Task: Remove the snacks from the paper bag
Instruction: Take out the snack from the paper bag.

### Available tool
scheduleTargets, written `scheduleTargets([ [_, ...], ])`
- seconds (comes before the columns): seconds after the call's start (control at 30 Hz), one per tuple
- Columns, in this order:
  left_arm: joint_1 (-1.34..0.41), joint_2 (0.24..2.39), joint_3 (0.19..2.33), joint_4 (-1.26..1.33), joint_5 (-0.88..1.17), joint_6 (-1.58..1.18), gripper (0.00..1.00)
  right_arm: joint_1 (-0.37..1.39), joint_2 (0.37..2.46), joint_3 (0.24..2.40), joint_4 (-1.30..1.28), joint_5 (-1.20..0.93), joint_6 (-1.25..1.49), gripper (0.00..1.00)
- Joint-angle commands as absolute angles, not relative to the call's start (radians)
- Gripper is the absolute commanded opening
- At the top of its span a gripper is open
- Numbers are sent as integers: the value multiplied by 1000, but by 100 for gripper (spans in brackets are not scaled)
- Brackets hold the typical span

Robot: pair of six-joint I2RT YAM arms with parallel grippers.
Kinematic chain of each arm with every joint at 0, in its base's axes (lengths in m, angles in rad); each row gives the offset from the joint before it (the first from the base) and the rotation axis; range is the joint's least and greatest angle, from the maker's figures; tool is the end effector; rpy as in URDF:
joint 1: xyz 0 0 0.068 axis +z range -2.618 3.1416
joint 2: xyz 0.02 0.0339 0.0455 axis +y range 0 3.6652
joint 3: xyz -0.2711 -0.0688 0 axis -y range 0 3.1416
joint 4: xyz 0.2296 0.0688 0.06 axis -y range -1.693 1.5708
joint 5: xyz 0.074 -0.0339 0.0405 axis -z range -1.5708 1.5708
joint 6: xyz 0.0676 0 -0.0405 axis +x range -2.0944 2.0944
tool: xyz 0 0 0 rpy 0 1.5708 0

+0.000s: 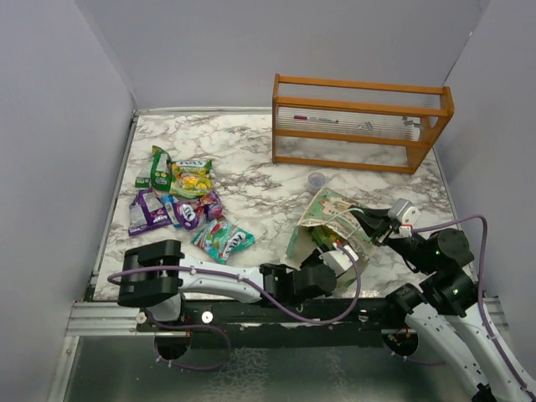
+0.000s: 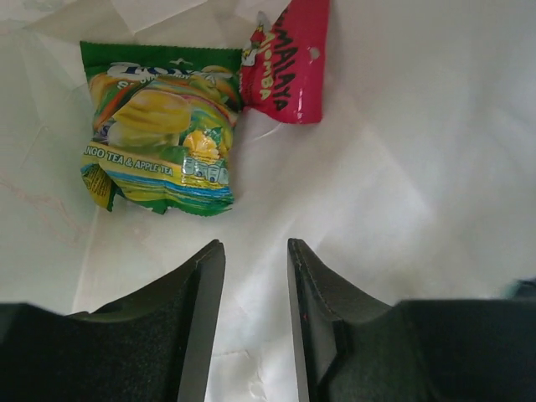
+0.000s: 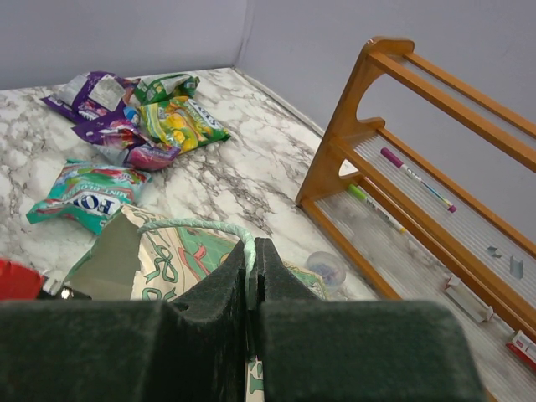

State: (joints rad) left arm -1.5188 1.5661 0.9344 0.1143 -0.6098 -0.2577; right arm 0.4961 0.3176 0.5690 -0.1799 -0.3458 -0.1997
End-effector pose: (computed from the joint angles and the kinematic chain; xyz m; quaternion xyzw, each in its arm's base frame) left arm 0.0570 -0.3494 0.2334 0.3643 0.7550 -0.2084 0.5038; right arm 0.0833 0.0712 0.3232 -0.3472 0.5881 0.2224 0.6958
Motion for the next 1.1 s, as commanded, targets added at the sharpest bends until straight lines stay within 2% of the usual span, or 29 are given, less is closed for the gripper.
scheduleTargets([
  [0.0,-1521,1635,897,304,-718,-123,38,497,312,562,-155,-359,-209,2],
  [0.37,-1433,1785,861,539,-709,-80,31,497,316,561,-154,-373,-206,2],
  [0.57,-1398,1787,829,654,-667,-103,33,497,315,560,-153,-371,-206,2],
  [0.7,-1361,1805,843,670,-658,-139,42,497,317,559,-152,-374,-206,2],
  [0.9,-1331,1850,881,696,-713,-130,70,497,320,561,-153,-376,-206,2],
  [1.07,-1325,1932,938,691,-749,-112,80,497,322,561,-153,-378,-206,2],
])
